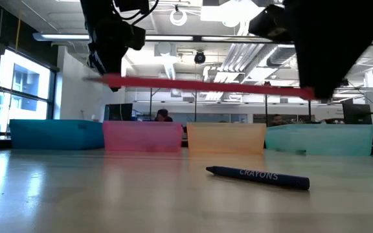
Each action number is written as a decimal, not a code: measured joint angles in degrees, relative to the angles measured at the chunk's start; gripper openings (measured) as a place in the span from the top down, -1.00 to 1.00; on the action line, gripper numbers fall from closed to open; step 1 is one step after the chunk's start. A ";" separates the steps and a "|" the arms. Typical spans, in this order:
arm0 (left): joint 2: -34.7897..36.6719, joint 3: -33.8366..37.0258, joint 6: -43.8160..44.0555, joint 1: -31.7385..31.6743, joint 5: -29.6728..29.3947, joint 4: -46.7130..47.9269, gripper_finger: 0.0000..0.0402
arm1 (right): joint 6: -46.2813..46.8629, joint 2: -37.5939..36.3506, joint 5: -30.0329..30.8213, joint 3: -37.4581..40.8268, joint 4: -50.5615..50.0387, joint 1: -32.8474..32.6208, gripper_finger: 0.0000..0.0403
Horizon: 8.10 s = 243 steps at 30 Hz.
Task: Sort crayons/erasers/pens/pencils in bins
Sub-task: Put the pink pencil into the orange bin, then put the blue crayon into the blue bin
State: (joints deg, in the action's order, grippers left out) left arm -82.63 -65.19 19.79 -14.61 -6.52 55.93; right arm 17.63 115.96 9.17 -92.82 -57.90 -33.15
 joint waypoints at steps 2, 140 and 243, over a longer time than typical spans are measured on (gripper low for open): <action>0.00 0.00 0.00 0.00 0.00 -0.01 0.30 | -0.43 -1.01 1.36 0.00 -1.08 0.54 0.97; -0.07 -0.31 -27.05 11.88 1.52 -35.89 -0.13 | 26.40 -43.29 1.58 26.16 17.36 45.68 0.41; -44.91 -24.11 -26.47 27.30 8.52 -30.58 0.54 | 25.92 -43.26 7.19 26.14 5.46 43.66 0.41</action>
State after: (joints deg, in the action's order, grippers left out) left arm -127.54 -89.30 -6.68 12.69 2.00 25.36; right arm 43.55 72.71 16.36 -66.67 -52.45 10.51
